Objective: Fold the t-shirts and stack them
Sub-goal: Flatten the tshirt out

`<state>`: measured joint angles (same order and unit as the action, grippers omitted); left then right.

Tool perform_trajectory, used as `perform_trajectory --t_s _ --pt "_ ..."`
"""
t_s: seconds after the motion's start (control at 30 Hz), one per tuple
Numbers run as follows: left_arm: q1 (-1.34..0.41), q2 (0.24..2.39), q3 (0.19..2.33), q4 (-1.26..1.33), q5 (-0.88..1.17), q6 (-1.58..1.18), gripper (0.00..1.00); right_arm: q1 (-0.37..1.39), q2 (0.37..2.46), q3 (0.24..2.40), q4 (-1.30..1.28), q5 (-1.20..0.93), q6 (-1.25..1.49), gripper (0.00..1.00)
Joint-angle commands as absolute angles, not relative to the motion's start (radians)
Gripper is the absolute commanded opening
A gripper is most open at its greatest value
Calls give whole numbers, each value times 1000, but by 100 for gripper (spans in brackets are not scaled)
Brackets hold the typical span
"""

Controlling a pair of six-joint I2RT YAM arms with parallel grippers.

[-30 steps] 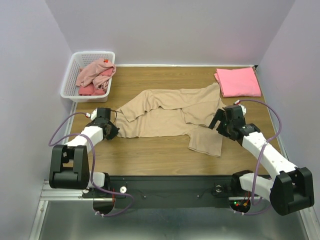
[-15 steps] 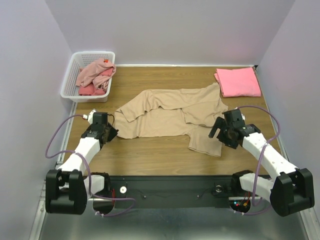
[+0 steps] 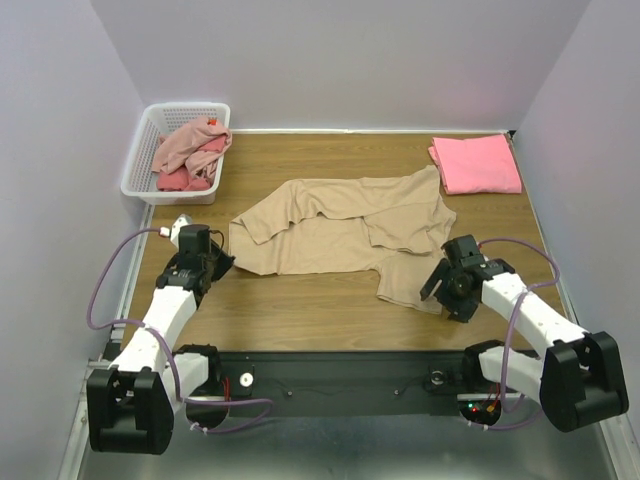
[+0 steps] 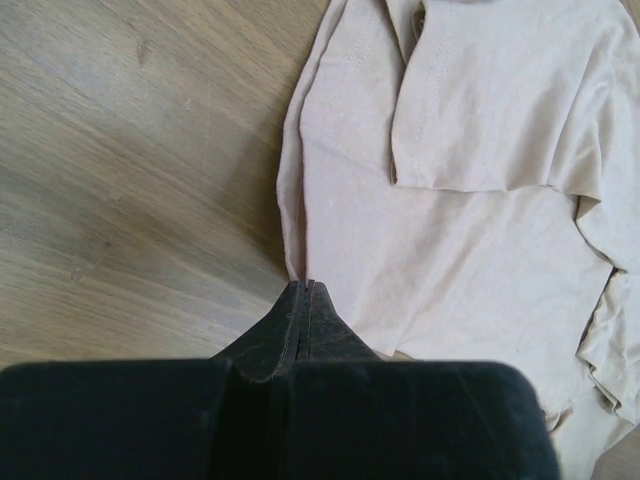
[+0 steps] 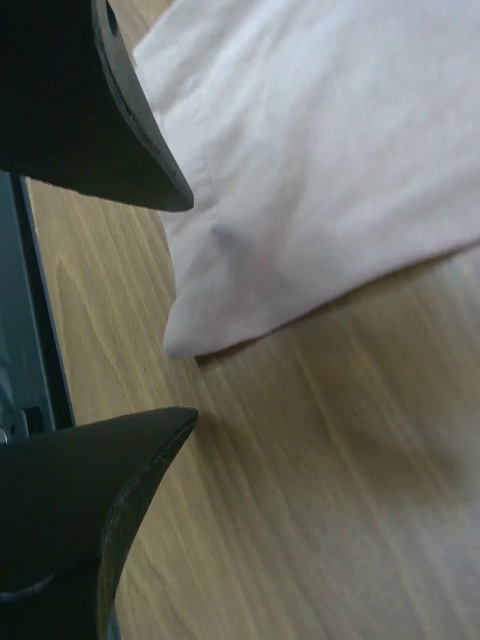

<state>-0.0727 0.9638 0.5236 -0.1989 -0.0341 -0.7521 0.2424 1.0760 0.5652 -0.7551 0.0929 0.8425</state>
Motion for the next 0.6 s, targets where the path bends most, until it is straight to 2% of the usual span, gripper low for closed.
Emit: perform_trajectory --t_s 0.0,0.13,0.23,0.27,0.33,0.37,0.47,0.57 --pt "-80 930 506 -187 -28 -745 0 242 1089 552 -753 118 914 82" --pt "-81 920 503 -187 -26 -746 0 242 1112 526 -716 120 925 68" --pt "-81 917 503 -189 -31 -752 0 242 1132 503 -686 100 913 53" --pt "-81 919 503 -192 -32 -750 0 242 1140 496 -674 100 913 41" --pt "-80 919 502 -189 -34 -752 0 242 1141 489 -657 100 913 32" --pt "-81 916 503 -189 -31 -752 0 242 1141 489 -649 107 911 19" --pt "-81 908 525 -196 -17 -738 0 242 1124 532 -641 101 887 0" --pt "-81 873 574 -225 -5 -726 0 242 1071 636 -643 95 825 0"
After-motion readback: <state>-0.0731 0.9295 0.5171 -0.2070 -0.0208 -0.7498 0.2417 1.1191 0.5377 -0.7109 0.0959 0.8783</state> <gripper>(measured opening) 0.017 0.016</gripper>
